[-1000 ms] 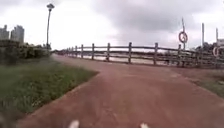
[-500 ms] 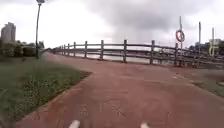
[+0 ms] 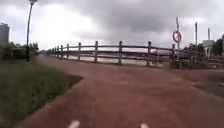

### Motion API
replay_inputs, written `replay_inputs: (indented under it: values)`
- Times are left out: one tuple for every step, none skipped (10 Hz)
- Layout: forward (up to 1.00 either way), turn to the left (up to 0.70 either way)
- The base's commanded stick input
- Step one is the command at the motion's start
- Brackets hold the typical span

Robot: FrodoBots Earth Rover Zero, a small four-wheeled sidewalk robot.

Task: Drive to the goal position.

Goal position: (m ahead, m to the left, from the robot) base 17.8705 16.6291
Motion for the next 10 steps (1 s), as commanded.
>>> replay_inputs:
  values:
    - [0.70,0.00]
    - [0.70,0.00]
    - [0.70,0.00]
    - [0.70,0.00]
    - [0.70,0.00]
    - [0.70,0.00]
    - [0.70,0.00]
    - [0.70,0.00]
    - [0.70,0.23]
    - [0.70,0.27]
